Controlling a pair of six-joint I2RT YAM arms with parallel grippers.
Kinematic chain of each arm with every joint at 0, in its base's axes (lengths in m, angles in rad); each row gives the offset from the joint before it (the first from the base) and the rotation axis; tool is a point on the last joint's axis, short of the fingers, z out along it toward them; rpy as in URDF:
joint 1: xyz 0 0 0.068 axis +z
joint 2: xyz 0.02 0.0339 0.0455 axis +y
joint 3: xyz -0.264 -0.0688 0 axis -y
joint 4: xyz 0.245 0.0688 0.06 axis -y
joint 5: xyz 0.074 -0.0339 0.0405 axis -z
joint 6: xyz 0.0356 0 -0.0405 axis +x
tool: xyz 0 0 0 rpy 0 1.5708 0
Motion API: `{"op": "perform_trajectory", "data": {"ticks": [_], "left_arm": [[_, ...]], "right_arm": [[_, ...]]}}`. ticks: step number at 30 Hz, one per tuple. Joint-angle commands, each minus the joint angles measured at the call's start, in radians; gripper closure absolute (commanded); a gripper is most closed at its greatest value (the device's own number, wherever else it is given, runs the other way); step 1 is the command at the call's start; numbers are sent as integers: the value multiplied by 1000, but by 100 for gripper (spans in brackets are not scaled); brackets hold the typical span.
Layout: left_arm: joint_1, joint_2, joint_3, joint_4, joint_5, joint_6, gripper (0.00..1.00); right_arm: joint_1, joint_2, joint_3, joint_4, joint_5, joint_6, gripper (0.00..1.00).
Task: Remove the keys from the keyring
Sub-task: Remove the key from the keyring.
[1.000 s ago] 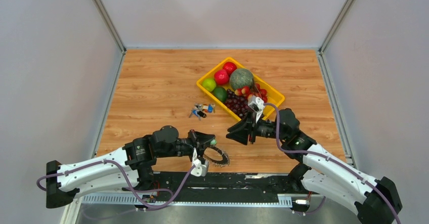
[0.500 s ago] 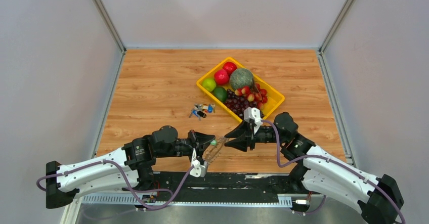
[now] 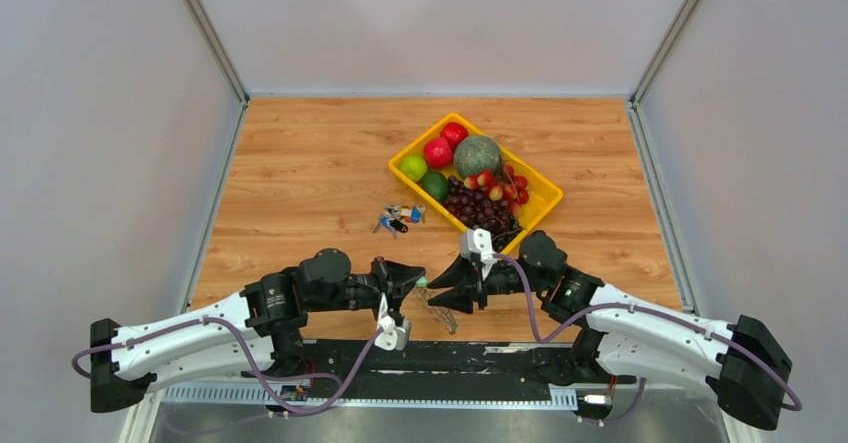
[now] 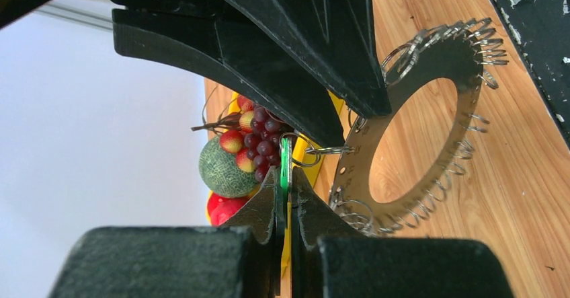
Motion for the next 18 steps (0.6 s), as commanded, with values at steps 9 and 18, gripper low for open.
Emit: {"op": "perform_trajectory", "data": {"ticks": [9,18], "left_arm": [[-5,-19,17,64,17,0,100],[-5,-17,16,64,15,1,100]], "right_arm": [[26,33,29,107,85,13,59],[36,36,32,131,69,22,58]]}}
